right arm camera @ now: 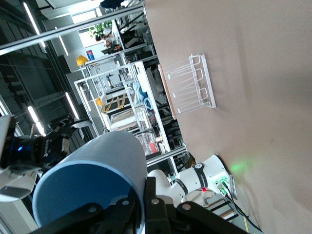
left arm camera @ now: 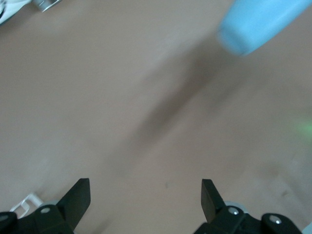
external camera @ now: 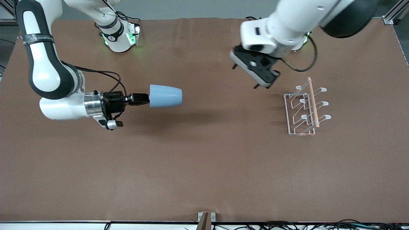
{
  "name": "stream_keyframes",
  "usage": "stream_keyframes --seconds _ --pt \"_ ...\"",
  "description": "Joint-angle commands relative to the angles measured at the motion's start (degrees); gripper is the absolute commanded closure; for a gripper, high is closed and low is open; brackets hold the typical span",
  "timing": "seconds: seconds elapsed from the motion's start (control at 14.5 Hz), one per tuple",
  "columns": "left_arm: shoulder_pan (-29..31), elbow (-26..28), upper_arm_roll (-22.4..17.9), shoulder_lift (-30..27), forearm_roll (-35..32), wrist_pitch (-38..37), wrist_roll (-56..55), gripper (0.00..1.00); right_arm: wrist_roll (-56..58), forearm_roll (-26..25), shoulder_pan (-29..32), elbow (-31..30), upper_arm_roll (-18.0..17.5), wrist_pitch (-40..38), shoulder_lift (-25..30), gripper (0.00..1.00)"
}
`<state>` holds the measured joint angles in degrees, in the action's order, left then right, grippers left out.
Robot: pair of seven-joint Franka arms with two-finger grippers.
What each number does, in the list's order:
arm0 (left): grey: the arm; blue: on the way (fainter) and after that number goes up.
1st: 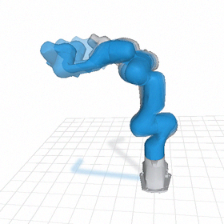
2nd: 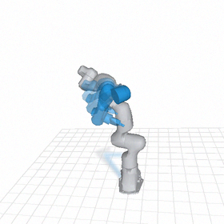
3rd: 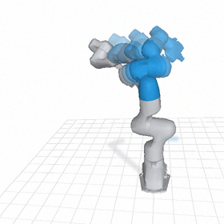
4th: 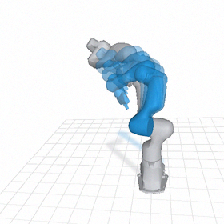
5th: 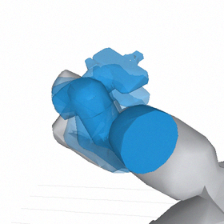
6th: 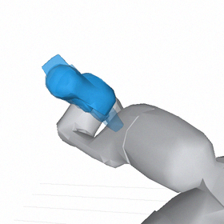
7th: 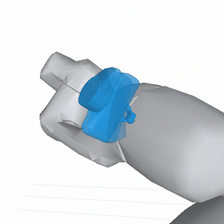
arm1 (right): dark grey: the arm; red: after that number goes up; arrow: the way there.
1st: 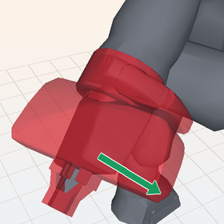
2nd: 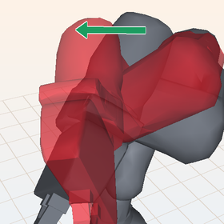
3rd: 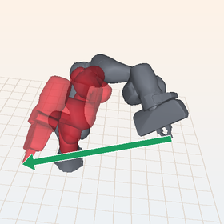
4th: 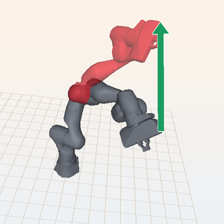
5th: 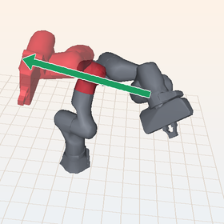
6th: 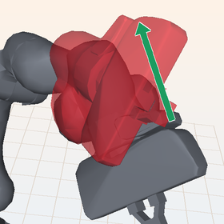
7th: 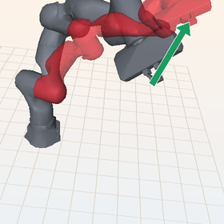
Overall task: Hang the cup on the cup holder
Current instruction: 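Carry the cup toward center while the left gripper reaches toward it, then grasp the cup body with the left gripper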
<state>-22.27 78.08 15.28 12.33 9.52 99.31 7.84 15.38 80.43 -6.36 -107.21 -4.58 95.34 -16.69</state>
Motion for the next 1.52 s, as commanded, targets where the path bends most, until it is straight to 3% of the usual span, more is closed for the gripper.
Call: stream_keyframes --seconds 0.0,0.21,0.55,1.45 --pt "-3.82 -2.57 -0.68 1.11 -0.56 1.15 0.25 0.00 1.15 3.06 -2.68 -0.71 0.45 -0.16 -0.53 0.98" --pt "-8.39 -6.79 -0.95 4.79 -3.45 3.77 0.16 0.00 1.23 3.68 -4.71 -0.63 0.45 0.19 -0.80 0.98" --pt "-14.46 -6.62 -0.95 9.63 -9.52 9.22 0.25 0.00 1.23 3.68 -5.50 -0.54 0.45 0.28 -0.88 0.98" --pt "-16.14 -6.62 -1.04 15.09 -11.72 20.57 7.02 0.02 1.23 3.41 -5.68 -1.15 0.54 -0.33 -0.89 0.95"
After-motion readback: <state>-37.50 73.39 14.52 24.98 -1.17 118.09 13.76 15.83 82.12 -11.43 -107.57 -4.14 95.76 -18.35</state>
